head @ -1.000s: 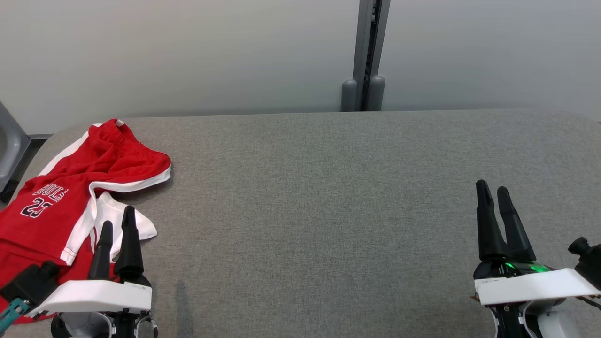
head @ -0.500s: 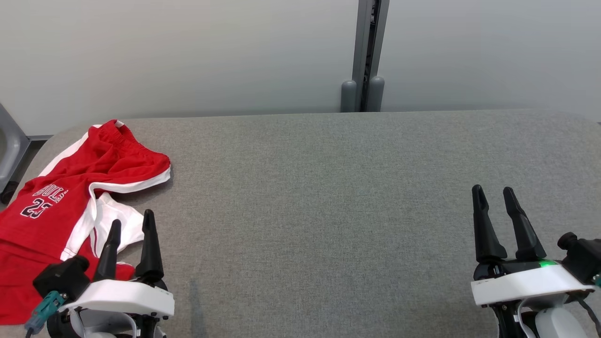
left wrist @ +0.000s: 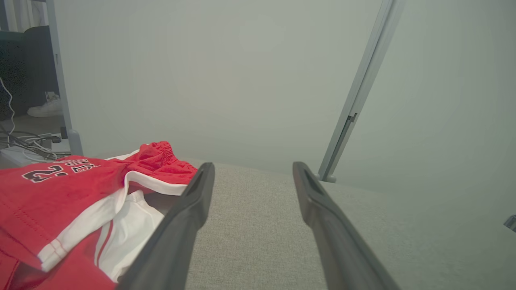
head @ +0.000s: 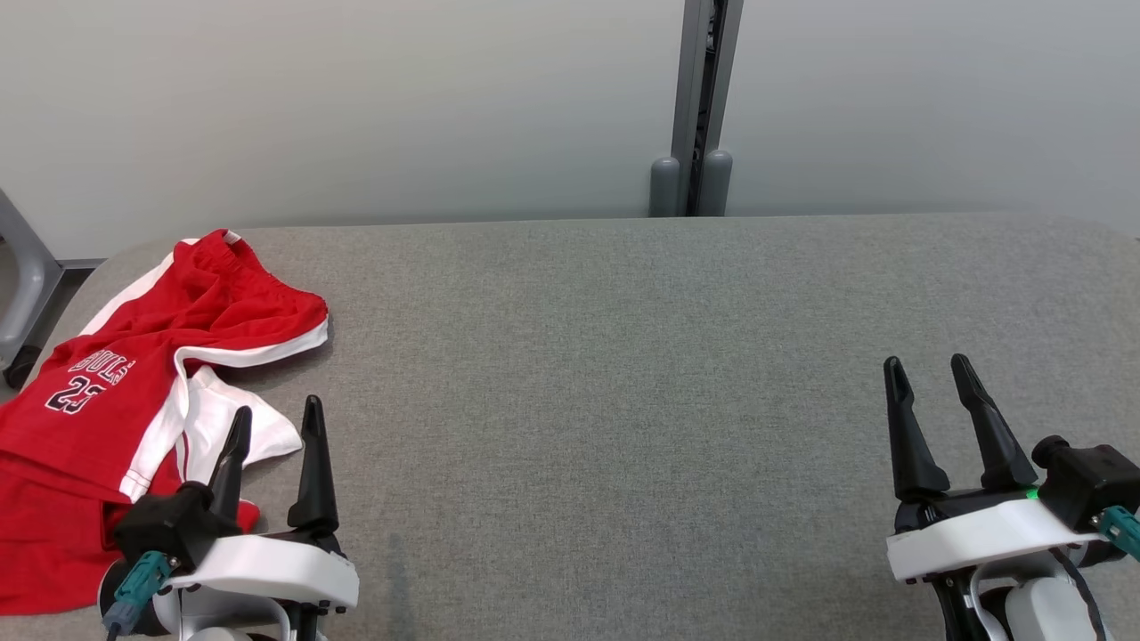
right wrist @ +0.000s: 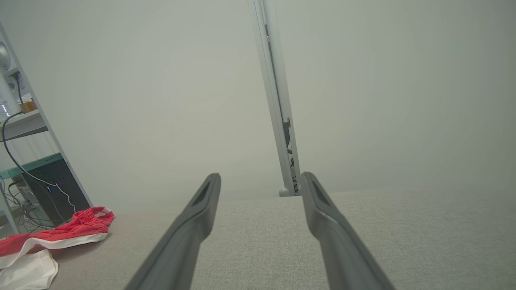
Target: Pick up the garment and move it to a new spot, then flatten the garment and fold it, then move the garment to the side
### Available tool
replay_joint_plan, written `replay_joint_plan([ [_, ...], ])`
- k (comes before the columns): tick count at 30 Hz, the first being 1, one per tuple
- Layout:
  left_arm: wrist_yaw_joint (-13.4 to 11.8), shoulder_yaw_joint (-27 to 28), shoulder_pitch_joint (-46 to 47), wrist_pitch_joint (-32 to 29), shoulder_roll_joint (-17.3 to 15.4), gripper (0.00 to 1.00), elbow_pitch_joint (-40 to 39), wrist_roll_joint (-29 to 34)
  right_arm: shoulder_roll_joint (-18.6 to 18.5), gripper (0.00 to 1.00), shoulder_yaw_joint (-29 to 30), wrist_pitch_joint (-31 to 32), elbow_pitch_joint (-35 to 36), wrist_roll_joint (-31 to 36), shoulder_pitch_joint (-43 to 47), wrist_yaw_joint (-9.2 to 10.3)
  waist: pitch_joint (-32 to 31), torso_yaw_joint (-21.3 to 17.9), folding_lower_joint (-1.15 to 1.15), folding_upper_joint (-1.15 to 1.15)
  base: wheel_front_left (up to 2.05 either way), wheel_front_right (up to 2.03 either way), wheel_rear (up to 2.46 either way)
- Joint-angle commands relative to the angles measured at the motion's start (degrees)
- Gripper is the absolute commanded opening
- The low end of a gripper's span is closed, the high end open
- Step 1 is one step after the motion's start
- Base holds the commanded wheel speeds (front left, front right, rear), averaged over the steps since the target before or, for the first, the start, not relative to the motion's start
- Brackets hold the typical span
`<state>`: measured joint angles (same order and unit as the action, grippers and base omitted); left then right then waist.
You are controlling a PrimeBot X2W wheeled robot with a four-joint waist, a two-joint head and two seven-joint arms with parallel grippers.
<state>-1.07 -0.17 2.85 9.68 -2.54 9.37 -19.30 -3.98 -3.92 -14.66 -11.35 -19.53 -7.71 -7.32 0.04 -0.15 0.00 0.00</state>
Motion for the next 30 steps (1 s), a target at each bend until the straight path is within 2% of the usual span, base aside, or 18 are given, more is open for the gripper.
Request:
replay_joint_plan([
  [1, 0.06, -0.36, 1.1, 0.72, -0.33, 1.0, -0.16, 1.66, -0.19, 1.0, 0.46, -0.3, -0.01, 1.68, -1.0, -0.26, -0.11, -0.01, 0.0, 0.0, 0.0, 0.0, 0.0],
  [15, -0.35, -2.36, 0.74, 4.03, -0.42, 1.0, 0.8, 7.23, -0.2, 1.0, 1.17, -0.46, -2.27, 8.17, -1.74, -0.27, -0.73, -0.09, 0.0, 0.0, 0.0, 0.0, 0.0],
  [24, -1.04, -3.65, 1.51, 5.79, -0.47, 1.0, 1.92, 10.53, -0.36, 1.0, 1.33, -0.56, -3.64, 10.54, -2.42, -0.23, -0.86, -0.03, 0.0, 0.0, 0.0, 0.0, 0.0],
  [30, -0.91, -3.39, 1.16, 5.64, -0.46, 1.0, 2.11, 10.17, -0.62, 1.0, 0.92, -0.56, -4.29, 9.74, -2.46, -0.23, -0.93, 0.06, 0.0, 0.0, 0.0, 0.0, 0.0],
])
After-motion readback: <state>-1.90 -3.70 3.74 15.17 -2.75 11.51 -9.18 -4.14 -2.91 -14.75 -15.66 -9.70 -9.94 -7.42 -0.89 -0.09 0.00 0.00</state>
